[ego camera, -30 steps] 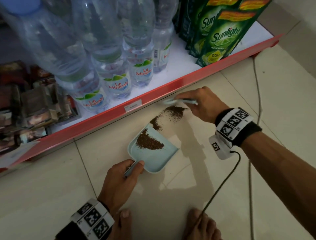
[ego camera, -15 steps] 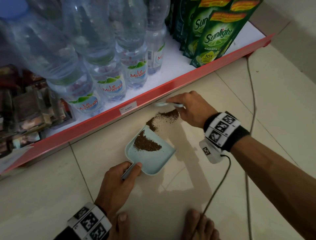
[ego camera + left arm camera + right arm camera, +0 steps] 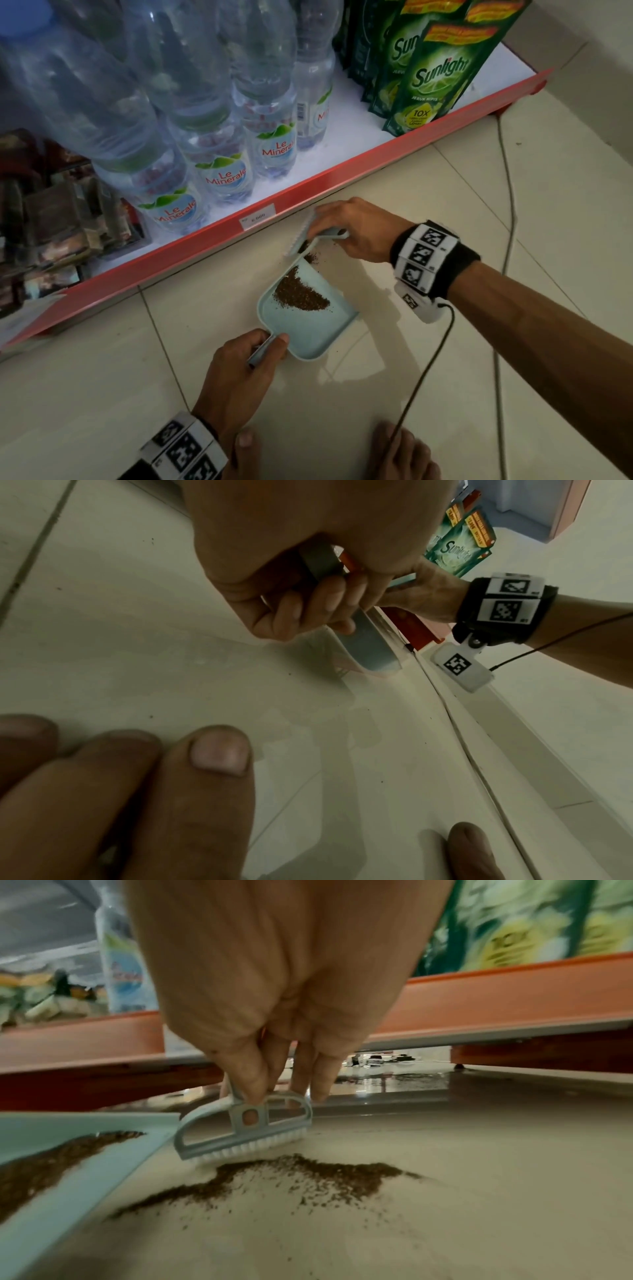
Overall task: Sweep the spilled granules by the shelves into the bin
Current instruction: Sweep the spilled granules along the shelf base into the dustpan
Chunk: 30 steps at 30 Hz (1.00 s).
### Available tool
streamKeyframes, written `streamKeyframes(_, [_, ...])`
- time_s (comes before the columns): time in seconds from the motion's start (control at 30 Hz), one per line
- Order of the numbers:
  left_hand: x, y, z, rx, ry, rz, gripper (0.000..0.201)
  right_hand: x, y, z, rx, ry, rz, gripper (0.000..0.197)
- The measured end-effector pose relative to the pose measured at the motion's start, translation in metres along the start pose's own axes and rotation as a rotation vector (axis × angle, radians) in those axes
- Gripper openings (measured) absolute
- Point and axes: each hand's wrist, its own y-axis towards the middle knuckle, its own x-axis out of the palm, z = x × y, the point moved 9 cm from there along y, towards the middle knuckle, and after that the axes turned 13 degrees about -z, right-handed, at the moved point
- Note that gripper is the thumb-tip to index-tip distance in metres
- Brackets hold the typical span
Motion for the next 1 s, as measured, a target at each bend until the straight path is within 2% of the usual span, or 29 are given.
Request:
streamKeyframes(0.17, [0.012,0.018,0.016,0.054,0.0,-0.032,0.034,-0.032,-0.058,0.029,0.027,0.098,0.31,0.038])
streamKeyframes(0.27, [0.022,0.039,0.033,0.084,-0.045,-0.069,0.035,-0.044,-0.1,0.062,0.161,0.184,0.505,0.031])
streamKeyframes(0.37, [0.038,0.068,0.058,0.123,-0.069,-0.12,0.032,-0.053,-0.139,0.099,0.328,0.172,0.619,0.028])
streamKeyframes(0.5, [0.069,0.115,0.104,0.196,-0.041,-0.19,0.033,-0.07,-0.166,0.155,0.521,0.1,0.648,0.029])
streamKeyframes(0.67, [0.105,0.175,0.158,0.221,0.081,-0.21,0.035,-0.113,-0.168,0.241,0.716,0.02,0.669,0.034])
streamKeyframes(0.77, [0.12,0.202,0.176,0.175,0.045,-0.22,0.038,-0.133,-0.156,0.287,0.813,-0.033,0.579,0.036])
streamKeyframes(0.9, [0.127,0.224,0.184,0.158,0.054,-0.2,0.038,-0.131,-0.155,0.322,0.866,-0.008,0.453,0.04])
streamKeyframes(1.0, [0.127,0.228,0.181,0.162,0.069,-0.207,0.037,-0.112,-0.169,0.311,0.832,0.007,0.4,0.038])
